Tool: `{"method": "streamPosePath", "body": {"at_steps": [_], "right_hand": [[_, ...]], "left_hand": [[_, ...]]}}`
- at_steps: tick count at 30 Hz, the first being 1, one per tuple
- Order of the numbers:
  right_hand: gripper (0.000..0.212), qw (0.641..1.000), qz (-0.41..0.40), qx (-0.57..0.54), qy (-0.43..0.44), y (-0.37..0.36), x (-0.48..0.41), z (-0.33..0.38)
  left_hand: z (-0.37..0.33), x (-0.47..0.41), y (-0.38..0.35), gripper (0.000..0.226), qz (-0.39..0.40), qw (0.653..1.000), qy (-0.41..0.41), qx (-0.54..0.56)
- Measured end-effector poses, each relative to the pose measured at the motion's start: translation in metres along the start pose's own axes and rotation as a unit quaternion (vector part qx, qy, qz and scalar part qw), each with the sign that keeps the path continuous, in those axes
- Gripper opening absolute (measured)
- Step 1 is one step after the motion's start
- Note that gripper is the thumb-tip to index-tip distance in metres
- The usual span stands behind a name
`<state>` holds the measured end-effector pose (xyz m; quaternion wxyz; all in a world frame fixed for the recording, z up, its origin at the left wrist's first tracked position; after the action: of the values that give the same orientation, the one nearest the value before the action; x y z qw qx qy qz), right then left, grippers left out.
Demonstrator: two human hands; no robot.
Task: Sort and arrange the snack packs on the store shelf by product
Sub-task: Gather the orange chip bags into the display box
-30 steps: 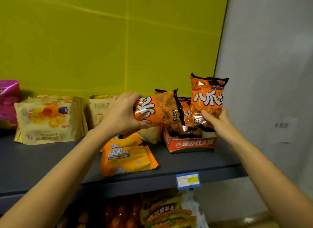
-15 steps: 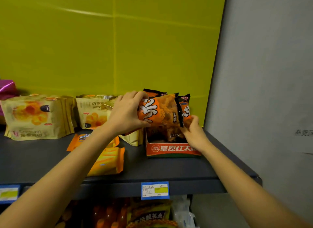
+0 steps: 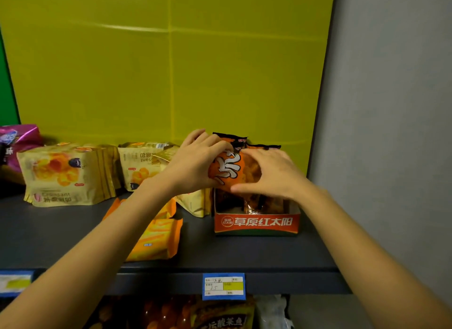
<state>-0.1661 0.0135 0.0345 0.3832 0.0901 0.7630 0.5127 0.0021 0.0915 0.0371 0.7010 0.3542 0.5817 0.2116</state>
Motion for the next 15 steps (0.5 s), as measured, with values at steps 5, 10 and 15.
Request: {"method": "streamPosePath", "body": {"at_steps": [5, 10, 15], "right_hand": [[0.084, 0.984, 0.026, -0.161, -0.070, -0.016, -0.006, -0.004], [0.078, 0.901, -0.006, -0.398, -0.172, -0.039, 0.001, 0.010], [0.060, 0.954, 0.034, -0.242, -0.174, -0.054, 0.007, 0.032]], "left_hand": [[-0.002, -0.003, 0.006, 0.084, -0.083, 0.996, -0.014, -0.018], [-0.014, 0.014, -0.003, 0.047, -0.190, 0.957, 0.171, 0.138], [-0.022, 0.024, -0.042, 0.049, -0.012, 0.926, 0.286, 0.245]]}}
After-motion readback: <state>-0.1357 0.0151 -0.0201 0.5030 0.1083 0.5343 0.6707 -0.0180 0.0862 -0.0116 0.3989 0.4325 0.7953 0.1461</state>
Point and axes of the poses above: each hand's wrist, its own x-axis away from the middle knuckle, its own y-axis out of the back of the hand, z = x × y, the point moved 1 cm from there along -x, towards the middle knuckle, and after that the axes turned 13 degrees about x, right-handed, at the moved point
